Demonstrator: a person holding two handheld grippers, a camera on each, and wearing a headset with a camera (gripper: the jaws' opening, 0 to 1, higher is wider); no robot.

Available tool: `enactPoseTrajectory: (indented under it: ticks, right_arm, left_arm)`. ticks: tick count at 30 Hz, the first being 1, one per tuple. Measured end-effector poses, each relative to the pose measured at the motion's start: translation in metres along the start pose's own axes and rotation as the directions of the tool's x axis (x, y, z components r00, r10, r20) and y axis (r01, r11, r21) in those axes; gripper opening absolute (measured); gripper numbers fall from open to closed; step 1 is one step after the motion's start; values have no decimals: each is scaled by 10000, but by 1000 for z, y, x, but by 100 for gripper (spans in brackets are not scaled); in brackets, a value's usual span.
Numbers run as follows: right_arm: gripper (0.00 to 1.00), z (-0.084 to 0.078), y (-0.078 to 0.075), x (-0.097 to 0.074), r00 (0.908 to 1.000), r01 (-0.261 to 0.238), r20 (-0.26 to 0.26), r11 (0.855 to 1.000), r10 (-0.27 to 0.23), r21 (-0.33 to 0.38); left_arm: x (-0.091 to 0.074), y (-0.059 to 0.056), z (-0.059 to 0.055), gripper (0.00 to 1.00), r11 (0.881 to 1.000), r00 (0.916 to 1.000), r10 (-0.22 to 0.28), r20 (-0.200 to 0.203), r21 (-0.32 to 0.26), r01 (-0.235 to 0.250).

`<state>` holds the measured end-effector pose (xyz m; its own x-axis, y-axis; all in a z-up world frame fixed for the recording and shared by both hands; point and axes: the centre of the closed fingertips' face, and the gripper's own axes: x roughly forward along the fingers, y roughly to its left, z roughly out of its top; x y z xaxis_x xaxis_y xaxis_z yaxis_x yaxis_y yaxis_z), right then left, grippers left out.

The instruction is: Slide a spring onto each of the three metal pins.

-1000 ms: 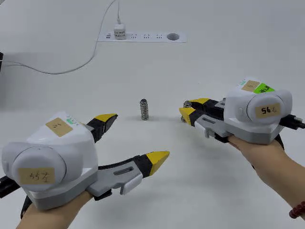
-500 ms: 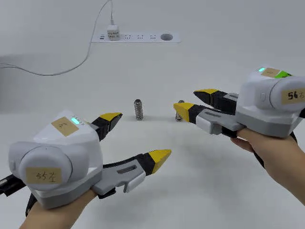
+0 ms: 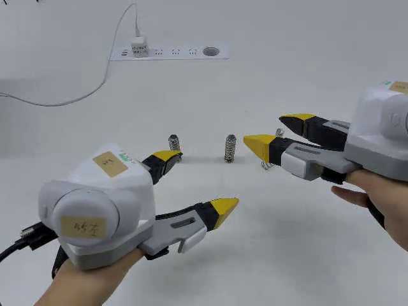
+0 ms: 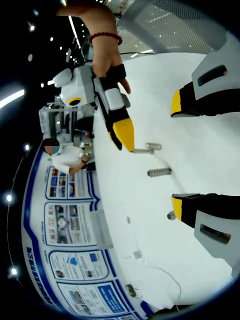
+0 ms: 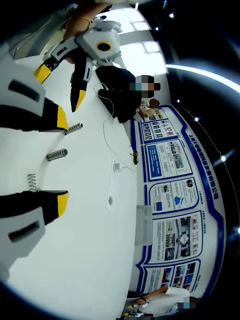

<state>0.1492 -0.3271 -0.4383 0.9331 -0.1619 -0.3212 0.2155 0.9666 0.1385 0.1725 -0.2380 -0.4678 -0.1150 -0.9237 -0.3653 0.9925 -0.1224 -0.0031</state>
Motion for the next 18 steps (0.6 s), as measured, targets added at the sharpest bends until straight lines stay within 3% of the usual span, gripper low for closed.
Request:
enactPoseTrajectory:
  ticks: [8, 18]
  right_arm:
    - [50, 2, -9, -21, 9998, 170, 51, 9998, -170, -37]
    - [52, -7, -18, -43, 9994, 329, -75, 9994, -330, -146]
  left_arm:
    - [20, -11, 3, 58, 9983, 9988, -474, -132, 321, 478]
    - [43, -16, -1, 51, 9959, 9966, -661, -491, 581, 690]
